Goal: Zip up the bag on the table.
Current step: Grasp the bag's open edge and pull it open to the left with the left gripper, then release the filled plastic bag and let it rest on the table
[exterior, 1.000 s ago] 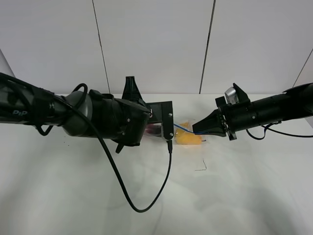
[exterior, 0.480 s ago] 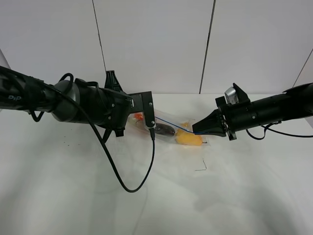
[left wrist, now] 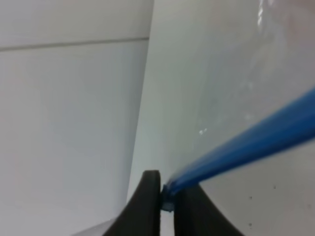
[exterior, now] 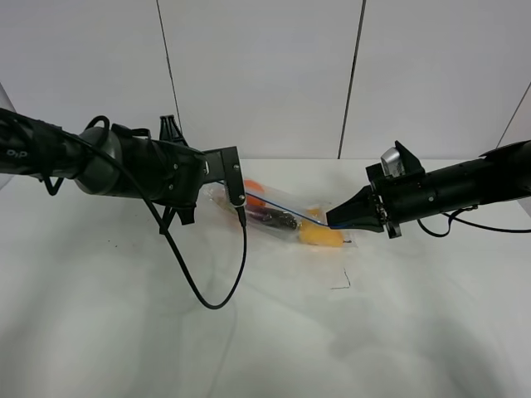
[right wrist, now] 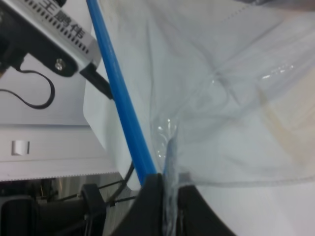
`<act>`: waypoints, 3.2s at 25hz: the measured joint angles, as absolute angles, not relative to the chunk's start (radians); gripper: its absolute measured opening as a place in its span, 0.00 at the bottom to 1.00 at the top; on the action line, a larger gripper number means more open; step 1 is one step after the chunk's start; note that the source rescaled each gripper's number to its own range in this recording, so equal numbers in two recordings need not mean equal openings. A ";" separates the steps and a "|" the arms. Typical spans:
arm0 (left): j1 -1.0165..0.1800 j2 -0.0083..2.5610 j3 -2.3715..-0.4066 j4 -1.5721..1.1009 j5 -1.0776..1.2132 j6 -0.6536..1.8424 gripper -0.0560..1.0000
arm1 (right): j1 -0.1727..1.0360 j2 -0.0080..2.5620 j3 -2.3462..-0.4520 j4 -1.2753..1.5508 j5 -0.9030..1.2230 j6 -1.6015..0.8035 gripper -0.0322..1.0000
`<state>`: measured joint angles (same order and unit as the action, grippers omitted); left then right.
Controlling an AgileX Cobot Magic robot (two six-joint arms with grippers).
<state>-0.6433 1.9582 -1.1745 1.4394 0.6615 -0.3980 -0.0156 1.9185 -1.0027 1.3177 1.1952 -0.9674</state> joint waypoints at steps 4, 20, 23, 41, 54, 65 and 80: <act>-0.633 1.958 -1.174 1.439 0.647 -0.398 0.05 | -0.016 1.919 -1.003 1.322 1.198 -0.967 0.03; -0.609 1.958 -1.174 1.439 0.675 -0.465 0.62 | -0.016 1.919 -1.003 1.294 1.204 -0.975 0.03; -0.609 1.958 -1.174 1.434 0.680 -0.501 0.81 | -0.016 1.919 -1.003 1.294 1.204 -0.976 0.03; -0.609 1.888 -1.174 1.291 0.608 -0.482 0.99 | -0.016 1.919 -1.003 1.294 1.205 -0.982 0.03; -0.457 1.774 -1.252 0.754 0.737 -0.224 0.99 | -0.016 1.919 -1.003 1.294 1.205 -1.002 0.03; 0.067 1.741 -1.392 0.108 1.055 0.029 0.99 | -0.016 1.919 -1.003 1.294 1.205 -1.016 0.03; 0.119 1.337 -1.134 0.027 0.962 0.075 0.99 | -0.016 1.919 -1.003 1.294 1.205 -1.042 0.03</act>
<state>0.1186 1.3371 -1.1338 0.0271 0.9621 0.0752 -0.0156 1.9185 -1.0027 1.2942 1.2047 -1.0420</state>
